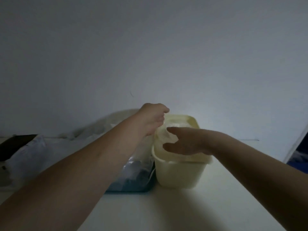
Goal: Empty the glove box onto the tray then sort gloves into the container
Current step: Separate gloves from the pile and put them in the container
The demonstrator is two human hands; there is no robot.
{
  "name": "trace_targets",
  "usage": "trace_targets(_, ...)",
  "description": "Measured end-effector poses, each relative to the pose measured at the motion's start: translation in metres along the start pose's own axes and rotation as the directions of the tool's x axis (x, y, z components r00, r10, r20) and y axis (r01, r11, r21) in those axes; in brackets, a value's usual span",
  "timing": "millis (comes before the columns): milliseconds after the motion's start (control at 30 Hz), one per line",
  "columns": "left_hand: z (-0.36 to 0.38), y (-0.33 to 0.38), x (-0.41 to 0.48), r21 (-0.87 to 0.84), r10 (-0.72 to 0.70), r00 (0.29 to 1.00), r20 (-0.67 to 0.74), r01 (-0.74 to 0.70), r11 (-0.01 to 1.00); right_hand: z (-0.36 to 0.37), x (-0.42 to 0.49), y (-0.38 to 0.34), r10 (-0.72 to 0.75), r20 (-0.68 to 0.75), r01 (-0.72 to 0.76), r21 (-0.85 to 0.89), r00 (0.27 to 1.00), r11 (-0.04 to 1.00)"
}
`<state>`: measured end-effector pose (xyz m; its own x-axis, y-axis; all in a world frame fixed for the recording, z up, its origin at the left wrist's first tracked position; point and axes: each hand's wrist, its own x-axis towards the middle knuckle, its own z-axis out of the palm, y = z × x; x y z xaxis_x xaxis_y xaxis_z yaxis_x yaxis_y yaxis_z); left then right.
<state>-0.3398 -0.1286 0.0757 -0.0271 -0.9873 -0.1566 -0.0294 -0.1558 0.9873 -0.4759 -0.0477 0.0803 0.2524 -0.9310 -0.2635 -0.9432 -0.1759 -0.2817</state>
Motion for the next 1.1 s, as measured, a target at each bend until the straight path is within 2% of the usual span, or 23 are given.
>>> trace_targets(133,-0.032,0.006,-0.019,0.048,0.182,0.977,-0.107,-0.178,0.983,0.022,0.040,-0.003,0.028,0.071,-0.016,-0.159,0.997,0.987)
trace_targets(267,-0.062,-0.002,-0.042,0.079,0.269,0.958,-0.095,-0.262,0.962,0.026,0.055,-0.004,0.170,0.333,-0.075,-0.279,0.928,0.957)
trace_targets(333,-0.078,-0.009,-0.055,0.146,0.295,0.952,-0.076,-0.282,0.948,0.025,0.052,-0.008,0.186,0.372,-0.072,-0.300,0.909,0.951)
trace_targets(400,-0.093,-0.017,-0.066,0.235,0.317,0.945,-0.077,-0.291,0.927,0.017,0.042,-0.016,0.175,0.302,-0.078,-0.308,0.937,0.948)
trace_targets(533,-0.115,-0.030,-0.079,0.420,0.430,0.901,-0.054,-0.371,0.828,-0.004,0.021,-0.025,0.081,-0.025,-0.085,-0.244,0.996,0.966)
trace_targets(600,-0.122,-0.040,-0.081,0.568,0.488,0.873,0.001,-0.402,0.718,-0.002,0.017,-0.031,0.012,-0.242,-0.063,-0.205,0.970,0.977)
trace_targets(667,-0.126,-0.055,-0.079,0.729,0.517,0.849,0.103,-0.419,0.541,0.011,0.015,-0.044,-0.050,-0.361,0.002,-0.132,0.931,0.991)
trace_targets(733,-0.127,-0.072,-0.079,0.871,0.435,0.879,0.198,-0.361,0.333,0.029,0.013,-0.058,-0.070,-0.296,0.039,-0.110,0.953,0.993)
trace_targets(800,-0.127,-0.088,-0.080,0.927,0.324,0.920,0.220,-0.300,0.223,0.043,0.014,-0.062,-0.028,-0.196,0.002,-0.131,0.980,0.991)
trace_targets(967,-0.136,-0.111,-0.080,0.934,0.262,0.934,0.241,-0.297,0.198,0.042,0.010,-0.044,0.071,-0.191,-0.104,-0.165,0.979,0.981)
trace_targets(1100,-0.138,-0.110,-0.080,0.925,0.261,0.937,0.231,-0.295,0.239,0.041,0.007,-0.036,0.152,-0.218,-0.196,-0.195,0.964,0.961)
